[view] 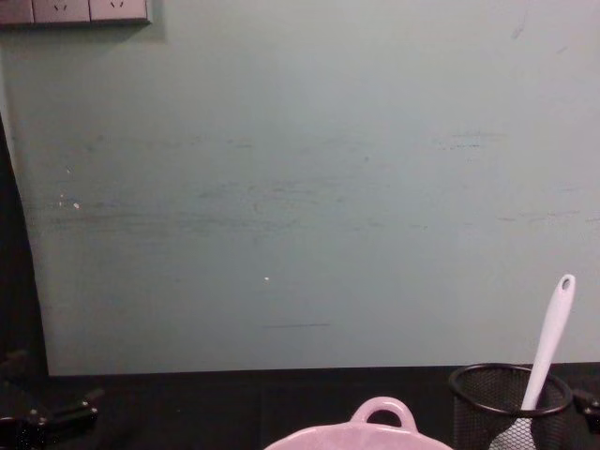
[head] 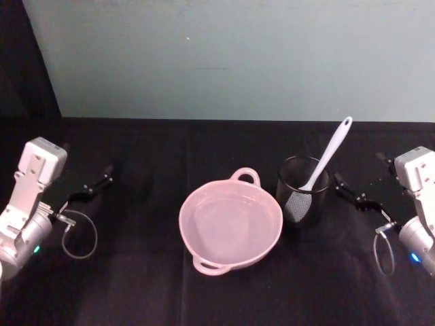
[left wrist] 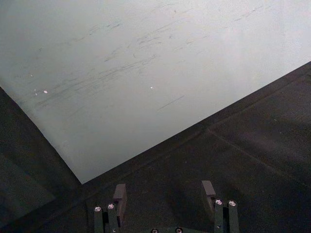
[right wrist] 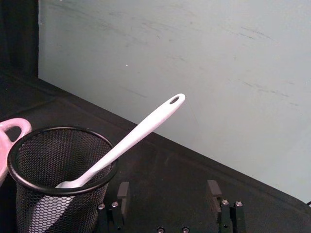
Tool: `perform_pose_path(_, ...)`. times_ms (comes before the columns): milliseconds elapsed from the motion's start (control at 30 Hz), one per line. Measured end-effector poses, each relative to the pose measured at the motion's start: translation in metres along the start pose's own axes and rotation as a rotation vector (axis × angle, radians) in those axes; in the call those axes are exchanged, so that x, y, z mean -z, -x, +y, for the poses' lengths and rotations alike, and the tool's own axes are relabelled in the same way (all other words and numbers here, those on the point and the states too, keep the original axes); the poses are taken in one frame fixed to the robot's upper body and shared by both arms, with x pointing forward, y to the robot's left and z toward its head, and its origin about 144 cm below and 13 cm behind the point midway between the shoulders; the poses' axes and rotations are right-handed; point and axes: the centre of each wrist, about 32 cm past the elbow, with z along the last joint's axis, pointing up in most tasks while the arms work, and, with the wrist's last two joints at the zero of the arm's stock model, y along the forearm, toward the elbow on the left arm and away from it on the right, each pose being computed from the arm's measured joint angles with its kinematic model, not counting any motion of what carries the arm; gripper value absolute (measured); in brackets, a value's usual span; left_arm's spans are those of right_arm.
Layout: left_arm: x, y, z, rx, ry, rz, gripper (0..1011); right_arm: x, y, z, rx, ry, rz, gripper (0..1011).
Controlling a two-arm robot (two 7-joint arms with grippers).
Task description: Use the one hand to pick up the spoon and stir the clear water in the bowl.
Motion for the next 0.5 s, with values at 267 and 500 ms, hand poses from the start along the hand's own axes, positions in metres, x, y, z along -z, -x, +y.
perform_pose_path(267, 0.0000, 0.0000, 0.0000, 0.000, 0.000, 0.000, 1005, 0.0000, 0.0000, 0.0000, 0.000, 0.000, 0.000, 1003)
perform_pose_path(500, 0.0000, 0.0000, 0.0000, 0.000, 0.000, 0.000, 1005, 0.0000, 0.0000, 0.0000, 0.000, 0.000, 0.000, 1003)
